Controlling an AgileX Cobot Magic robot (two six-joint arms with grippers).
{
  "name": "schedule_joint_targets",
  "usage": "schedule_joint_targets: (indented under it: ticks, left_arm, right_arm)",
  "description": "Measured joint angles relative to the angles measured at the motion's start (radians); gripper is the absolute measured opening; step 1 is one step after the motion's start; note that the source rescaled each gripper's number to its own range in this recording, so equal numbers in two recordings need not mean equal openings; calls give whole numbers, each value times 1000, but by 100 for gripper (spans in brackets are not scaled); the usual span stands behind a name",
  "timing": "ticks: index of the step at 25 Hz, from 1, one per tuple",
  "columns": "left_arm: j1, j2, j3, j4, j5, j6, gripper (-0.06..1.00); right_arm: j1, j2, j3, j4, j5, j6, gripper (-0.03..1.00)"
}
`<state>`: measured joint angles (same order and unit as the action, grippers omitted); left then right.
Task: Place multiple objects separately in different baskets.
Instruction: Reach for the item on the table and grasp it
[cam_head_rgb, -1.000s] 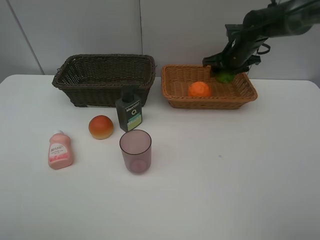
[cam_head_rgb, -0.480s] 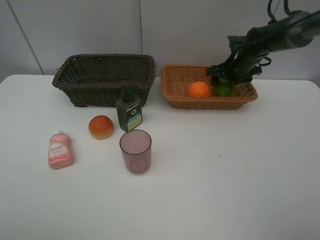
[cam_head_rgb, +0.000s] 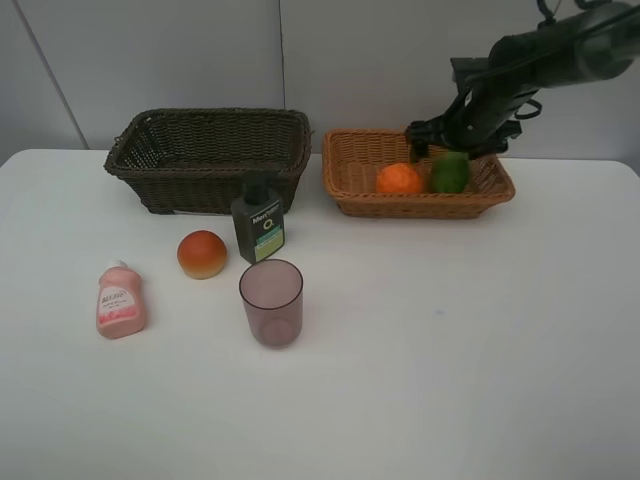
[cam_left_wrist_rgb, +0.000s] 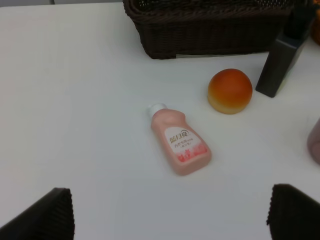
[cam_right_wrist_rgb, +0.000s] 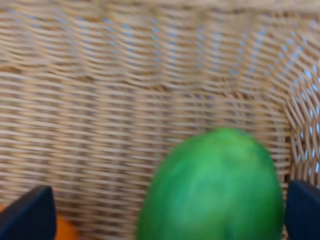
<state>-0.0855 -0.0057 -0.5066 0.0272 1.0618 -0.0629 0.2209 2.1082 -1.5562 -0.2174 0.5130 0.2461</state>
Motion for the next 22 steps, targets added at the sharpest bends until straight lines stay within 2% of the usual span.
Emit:
schedule_joint_targets:
  ticks: [3,9,16,22]
  left_arm:
    - [0,0,0,0,0,0,100]
    - [0,0,0,0,0,0,100]
    - [0,0,0,0,0,0,100]
    - [0,0,0,0,0,0,100]
  right_arm:
    - [37,-49,0,1,46,0,97]
    - [144,-110,0,15,227,0,97]
    - [268,-163,0,102,433,0,97]
    - [364,-201,0,142,528,4,97]
